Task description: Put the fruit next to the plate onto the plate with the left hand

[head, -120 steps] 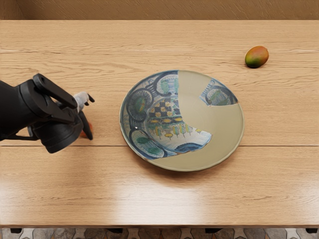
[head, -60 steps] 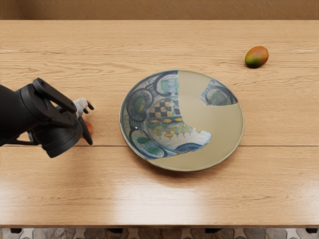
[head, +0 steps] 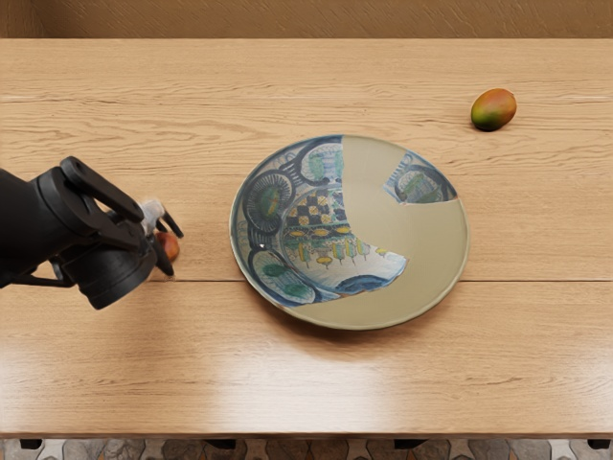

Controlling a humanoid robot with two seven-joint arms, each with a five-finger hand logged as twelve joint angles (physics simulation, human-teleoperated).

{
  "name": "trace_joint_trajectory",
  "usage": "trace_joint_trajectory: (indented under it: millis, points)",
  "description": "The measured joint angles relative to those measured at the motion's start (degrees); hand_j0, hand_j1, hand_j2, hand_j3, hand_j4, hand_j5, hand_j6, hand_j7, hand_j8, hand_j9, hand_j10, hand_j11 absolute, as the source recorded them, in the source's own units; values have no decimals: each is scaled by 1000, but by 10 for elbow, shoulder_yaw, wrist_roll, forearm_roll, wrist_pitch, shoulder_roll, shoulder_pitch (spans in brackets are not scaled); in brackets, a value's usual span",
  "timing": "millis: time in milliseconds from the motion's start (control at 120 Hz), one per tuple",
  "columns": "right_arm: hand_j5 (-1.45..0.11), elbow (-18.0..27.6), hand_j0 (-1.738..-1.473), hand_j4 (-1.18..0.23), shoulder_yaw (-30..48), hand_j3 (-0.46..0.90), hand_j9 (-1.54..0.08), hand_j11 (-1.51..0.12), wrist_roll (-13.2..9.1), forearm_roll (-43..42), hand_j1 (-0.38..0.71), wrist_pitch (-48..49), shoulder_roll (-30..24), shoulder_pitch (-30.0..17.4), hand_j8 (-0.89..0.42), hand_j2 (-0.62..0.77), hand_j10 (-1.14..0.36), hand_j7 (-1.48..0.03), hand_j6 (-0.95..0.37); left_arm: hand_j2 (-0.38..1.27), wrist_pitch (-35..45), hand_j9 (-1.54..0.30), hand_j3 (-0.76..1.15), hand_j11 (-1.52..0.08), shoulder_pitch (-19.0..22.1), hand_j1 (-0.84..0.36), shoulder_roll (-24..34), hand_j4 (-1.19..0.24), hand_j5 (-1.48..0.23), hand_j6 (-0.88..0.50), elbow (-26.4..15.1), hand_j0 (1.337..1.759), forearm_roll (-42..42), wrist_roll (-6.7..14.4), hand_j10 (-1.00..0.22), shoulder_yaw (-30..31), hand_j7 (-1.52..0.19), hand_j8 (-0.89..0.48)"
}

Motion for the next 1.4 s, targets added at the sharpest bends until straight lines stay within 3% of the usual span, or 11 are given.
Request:
trace_joint_trajectory:
  millis: [83, 150, 217, 375, 533, 592, 750, 967, 1117, 1333, 1400]
  points:
    - [-20, 0, -1658, -15, 0, 0, -20, -20, 0, 0, -331, 0, 0, 0, -15, -3, -15, -20, -15, 130, -13, -1089, 0, -972, 0, -433, -1, -727, -727, 109, 1, 1658, -3, -1, -299, 1, -974, 154]
    - [-20, 0, -1658, -15, 0, 0, -20, -20, 0, 0, -331, 0, 0, 0, -15, -3, -15, -20, -15, 161, -19, -1127, 0, -1061, 0, -493, 1, -776, -788, 151, 1, 1657, -5, -3, -239, 1, -1013, 194]
    - [-20, 0, -1658, -15, 0, 0, -20, -20, 0, 0, -331, 0, 0, 0, -15, -3, -15, -20, -15, 195, -24, -1054, 0, -1057, -7, -530, 11, -774, -876, -78, 1, 1657, -14, -2, -380, 5, -951, -20]
    - [-20, 0, -1658, -15, 0, 0, -20, -20, 0, 0, -331, 0, 0, 0, -15, -3, -15, -20, -15, 424, -30, -1115, 0, -1118, -21, -402, 21, -830, -1021, -333, -1, 1652, -40, 4, -631, 20, -1058, -291]
    - [-20, 0, -1658, -15, 0, 0, -20, -20, 0, 0, -331, 0, 0, 0, -15, -3, -15, -20, -15, 666, -72, -1149, 0, -1152, -62, -467, 46, -817, -1153, -299, -3, 1652, -51, 6, -713, 29, -1124, -294]
    - [-20, 0, -1658, -15, 0, 0, -20, -20, 0, 0, -331, 0, 0, 0, -15, -3, -15, -20, -15, 576, -103, -1153, 0, -1157, -86, -430, 56, -817, -1177, -313, -3, 1652, -50, 7, -747, 28, -1135, -311]
    - [-20, 0, -1658, -15, 0, 0, -20, -20, 0, 0, -331, 0, 0, 0, -15, -3, -15, -20, -15, 761, -208, -1158, 0, -1162, -154, -399, 91, -827, -1197, -410, -3, 1652, -46, 7, -808, 7, -1150, -403]
    - [-20, 0, -1658, -15, 0, 0, -20, -20, 0, 0, -331, 0, 0, 0, -15, -3, -15, -20, -15, 983, -244, -1157, 0, -1160, -152, -454, 84, -830, -1216, -404, 3, 1653, -13, 7, -845, -119, -1162, -441]
    - [-20, 0, -1658, -15, 0, 0, -20, -20, 0, 0, -331, 0, 0, 0, -15, -3, -15, -20, -15, 1087, -243, -1157, 0, -1161, -108, -560, 33, -825, -1215, -385, 23, 1651, 13, 7, -846, -176, -1168, -433]
    - [-20, 0, -1658, -15, 0, 0, -20, -20, 0, 0, -331, 0, 0, 0, -15, -3, -15, -20, -15, 400, -241, -480, 0, -481, -109, -41, 39, -346, -501, -194, 36, 1656, 31, 6, -354, -201, -484, -204]
    - [-20, 0, -1658, -15, 0, 0, -20, -20, 0, 0, -331, 0, 0, 0, -15, -3, -15, -20, -15, 288, -281, -347, 0, -348, -108, 67, 133, -251, -362, -141, 34, 1656, 32, 9, -256, -191, -350, -148]
